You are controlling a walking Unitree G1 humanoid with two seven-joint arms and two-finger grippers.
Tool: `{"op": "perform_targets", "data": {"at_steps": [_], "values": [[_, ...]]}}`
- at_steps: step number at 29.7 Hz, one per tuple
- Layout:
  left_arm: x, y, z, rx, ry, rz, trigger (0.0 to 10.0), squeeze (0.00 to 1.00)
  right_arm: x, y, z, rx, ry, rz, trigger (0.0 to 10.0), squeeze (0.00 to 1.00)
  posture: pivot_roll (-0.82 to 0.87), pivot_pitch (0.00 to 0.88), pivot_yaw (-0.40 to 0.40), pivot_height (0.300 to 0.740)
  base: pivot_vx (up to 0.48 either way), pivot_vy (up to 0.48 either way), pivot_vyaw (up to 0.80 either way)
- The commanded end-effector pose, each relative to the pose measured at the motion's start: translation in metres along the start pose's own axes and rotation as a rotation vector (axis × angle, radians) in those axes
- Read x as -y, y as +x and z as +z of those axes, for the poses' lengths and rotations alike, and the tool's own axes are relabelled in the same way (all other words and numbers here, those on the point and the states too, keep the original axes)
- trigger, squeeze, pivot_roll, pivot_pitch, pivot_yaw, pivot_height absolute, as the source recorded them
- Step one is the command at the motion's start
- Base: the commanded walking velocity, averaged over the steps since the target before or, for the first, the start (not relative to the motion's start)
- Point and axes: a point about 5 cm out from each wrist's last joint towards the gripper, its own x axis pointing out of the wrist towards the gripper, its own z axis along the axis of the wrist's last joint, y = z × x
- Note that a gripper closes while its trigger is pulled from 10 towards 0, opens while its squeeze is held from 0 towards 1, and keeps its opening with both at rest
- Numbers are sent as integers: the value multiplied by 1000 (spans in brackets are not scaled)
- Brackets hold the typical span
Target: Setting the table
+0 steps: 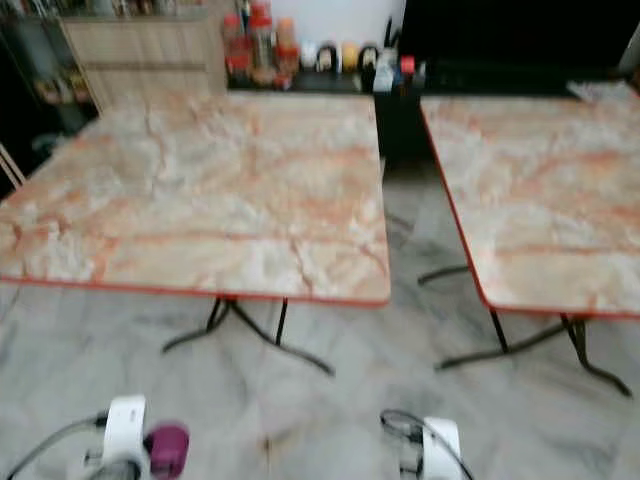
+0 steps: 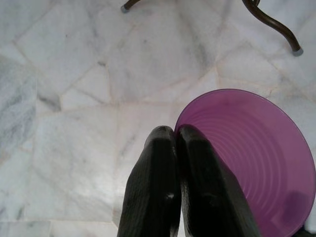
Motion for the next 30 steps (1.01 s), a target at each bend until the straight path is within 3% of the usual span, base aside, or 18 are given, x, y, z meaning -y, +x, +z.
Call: {"op": "perform_targets", "data": {"at_steps": [1,8,15,17,21,30], "values": [[3,1,2,0,3,-11,10000,0,5,0,2,3,8,-14,10000,0,-53,0,6,740,0,-398,0],[4,1,3,-5,18,-11,10000,0,6,0,2,1,15,-15,10000,0,-54,0,4,740,0,-386,0],[7,0,-4,-49,41,-26,10000,0,5,0,1,1,29,-5,10000,0,-58,0,5,740,0,0,0],[8,0,-4,-43,2,-47,10000,0,4,0,2,11,41,2,10000,0,-60,0,5,740,0,0,0],[8,-1,-6,-52,46,-44,10000,0,4,0,2,10,45,0,10000,0,-59,0,5,740,0,0,0],[10,-2,-11,-67,40,-65,10000,0,3,0,0,0,32,10,10000,0,-56,0,0,740,276,0,-258]]}}
